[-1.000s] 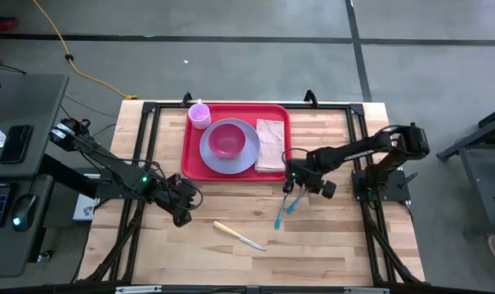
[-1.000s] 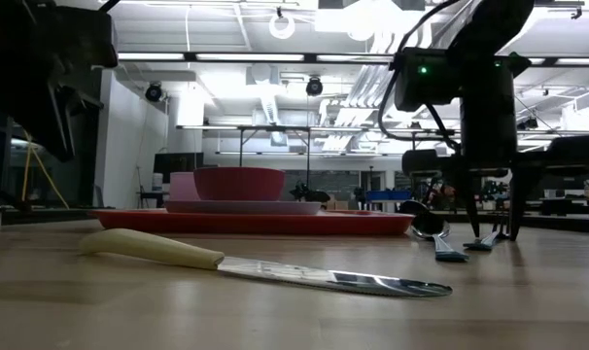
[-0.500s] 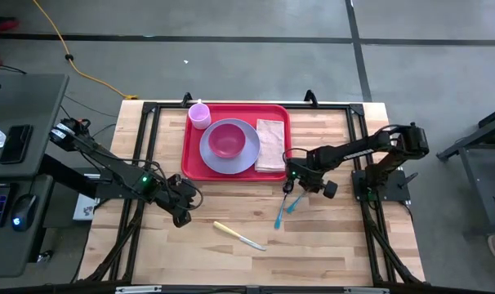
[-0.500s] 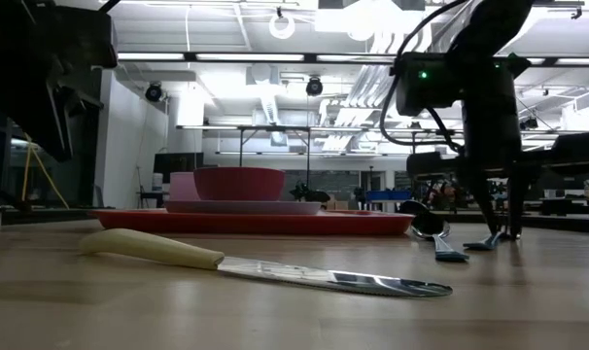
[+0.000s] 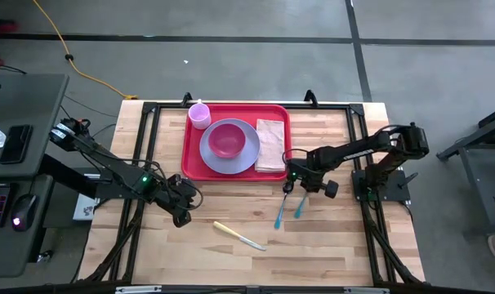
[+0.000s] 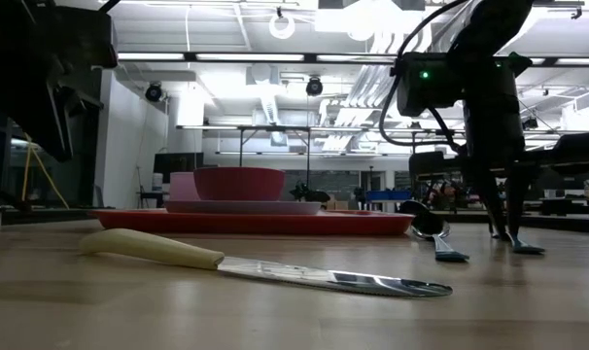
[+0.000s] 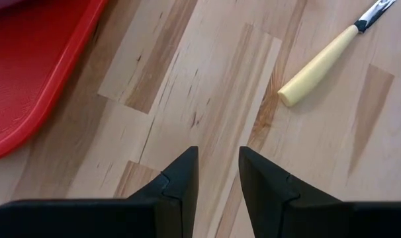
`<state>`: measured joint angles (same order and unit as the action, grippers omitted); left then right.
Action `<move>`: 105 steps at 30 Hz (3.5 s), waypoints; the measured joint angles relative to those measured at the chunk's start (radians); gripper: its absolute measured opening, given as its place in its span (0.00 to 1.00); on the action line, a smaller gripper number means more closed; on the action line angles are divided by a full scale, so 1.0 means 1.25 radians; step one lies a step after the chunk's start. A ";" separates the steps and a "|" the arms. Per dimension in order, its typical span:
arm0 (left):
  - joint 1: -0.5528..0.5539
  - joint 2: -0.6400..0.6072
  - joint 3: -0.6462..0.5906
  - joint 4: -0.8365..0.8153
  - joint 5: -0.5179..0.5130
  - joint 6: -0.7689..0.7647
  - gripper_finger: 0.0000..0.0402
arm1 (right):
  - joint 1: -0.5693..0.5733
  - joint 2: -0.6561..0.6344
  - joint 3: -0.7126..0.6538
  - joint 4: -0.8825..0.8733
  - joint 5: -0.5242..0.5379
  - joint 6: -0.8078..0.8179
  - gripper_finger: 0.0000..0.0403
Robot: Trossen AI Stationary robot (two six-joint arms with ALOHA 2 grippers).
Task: Set up tray
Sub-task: Put the blue fork on the brown napkin
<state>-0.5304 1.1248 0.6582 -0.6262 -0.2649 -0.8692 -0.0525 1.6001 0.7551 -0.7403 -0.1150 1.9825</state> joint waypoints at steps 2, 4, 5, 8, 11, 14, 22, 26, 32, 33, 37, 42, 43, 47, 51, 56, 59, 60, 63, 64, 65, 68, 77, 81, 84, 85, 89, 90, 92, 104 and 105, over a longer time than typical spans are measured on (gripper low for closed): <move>0.000 0.000 0.000 -0.001 0.000 0.000 0.34 | 0.000 -0.002 0.000 -0.001 0.000 -0.008 0.01; 0.000 0.000 0.000 -0.001 0.000 0.000 0.34 | 0.000 -0.005 0.000 -0.001 0.000 -0.009 0.01; 0.000 0.000 0.000 -0.001 0.000 0.000 0.34 | 0.000 -0.009 0.000 -0.001 0.000 -0.009 0.02; 0.000 0.000 0.000 -0.002 -0.001 0.000 0.34 | 0.000 -0.021 -0.002 -0.001 0.002 -0.009 0.02; 0.000 0.000 0.000 -0.002 -0.004 0.000 0.34 | 0.000 -0.040 -0.004 -0.012 0.016 -0.010 0.01; 0.000 0.000 0.000 -0.001 -0.005 0.000 0.34 | -0.003 -0.055 -0.006 -0.033 0.031 -0.010 0.01; 0.000 0.000 0.000 0.004 -0.006 0.000 0.34 | -0.021 -0.083 -0.004 -0.023 0.021 -0.025 0.01; 0.000 0.000 0.000 0.006 -0.006 0.000 0.34 | -0.022 -0.095 -0.003 -0.017 0.019 -0.031 0.01; 0.000 0.000 0.000 0.021 -0.021 0.000 0.34 | -0.021 -0.129 -0.002 -0.018 0.016 -0.031 0.01; 0.000 0.000 0.000 0.025 -0.023 0.000 0.34 | -0.021 -0.135 -0.002 -0.018 0.016 -0.030 0.01; 0.000 0.000 0.000 0.027 -0.024 -0.009 0.34 | -0.021 -0.153 0.004 -0.020 0.025 -0.030 0.01; 0.000 0.000 0.000 0.034 -0.025 -0.021 0.34 | -0.035 -0.159 0.047 -0.028 0.055 -0.077 0.01; 0.000 0.000 0.000 0.038 -0.026 -0.022 0.34 | -0.041 -0.159 0.059 -0.028 0.065 -0.092 0.01; 0.000 0.000 0.001 0.046 -0.032 -0.042 0.34 | -0.071 -0.159 0.109 -0.041 0.082 -0.155 0.01; 0.000 0.000 0.001 0.046 -0.030 -0.053 0.34 | -0.108 -0.160 0.164 -0.066 0.108 -0.226 0.00; 0.000 0.000 0.001 0.046 -0.027 -0.068 0.34 | -0.153 -0.160 0.230 -0.079 0.130 -0.308 0.00; 0.000 0.000 0.001 0.046 -0.027 -0.069 0.34 | -0.174 -0.160 0.269 -0.078 0.149 -0.351 0.00; 0.000 0.000 0.001 0.046 -0.027 -0.068 0.34 | -0.180 -0.160 0.280 -0.078 0.152 -0.364 0.00; 0.000 0.000 0.001 0.047 -0.037 -0.066 0.34 | -0.201 -0.160 0.310 -0.076 0.166 -0.404 0.00; 0.000 0.000 0.001 0.047 -0.047 -0.065 0.34 | -0.207 -0.160 0.317 -0.075 0.168 -0.414 0.00; 0.000 0.000 0.001 0.047 -0.053 -0.064 0.34 | -0.213 -0.160 0.322 -0.074 0.168 -0.422 0.00; 0.000 0.000 0.001 0.047 -0.070 -0.063 0.34 | -0.231 -0.160 0.329 -0.056 0.167 -0.451 0.00; 0.000 0.000 0.001 0.044 -0.069 -0.063 0.34 | -0.272 -0.116 0.329 0.044 0.127 -0.515 0.00; 0.000 0.000 0.001 0.045 -0.068 -0.064 0.34 | -0.291 -0.074 0.329 0.125 0.084 -0.550 0.00; 0.000 0.000 0.001 0.046 -0.068 -0.066 0.34 | -0.309 -0.045 0.329 0.154 0.053 -0.579 0.00; 0.000 0.000 0.001 0.046 -0.068 -0.066 0.34 | -0.317 -0.036 0.329 0.156 0.048 -0.591 0.00; 0.000 0.000 0.001 0.046 -0.065 -0.066 0.34 | -0.339 -0.010 0.329 0.163 0.027 -0.620 0.00; 0.000 0.000 0.001 0.046 -0.063 -0.066 0.34 | -0.344 -0.007 0.329 0.167 0.022 -0.626 0.00; 0.000 0.000 0.001 0.046 -0.063 -0.066 0.34 | -0.352 0.000 0.329 0.171 0.020 -0.636 0.00; 0.000 0.000 0.001 0.080 -0.094 -0.042 0.34 | -0.389 0.043 0.328 0.209 -0.023 -0.692 0.00; 0.000 0.000 0.001 0.096 -0.095 -0.026 0.34 | -0.394 0.046 0.328 0.209 -0.027 -0.696 0.00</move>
<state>-0.5305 1.1248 0.6590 -0.5062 -0.3841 -0.9019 -0.5451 1.6573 1.1656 -0.4784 -0.1483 1.1125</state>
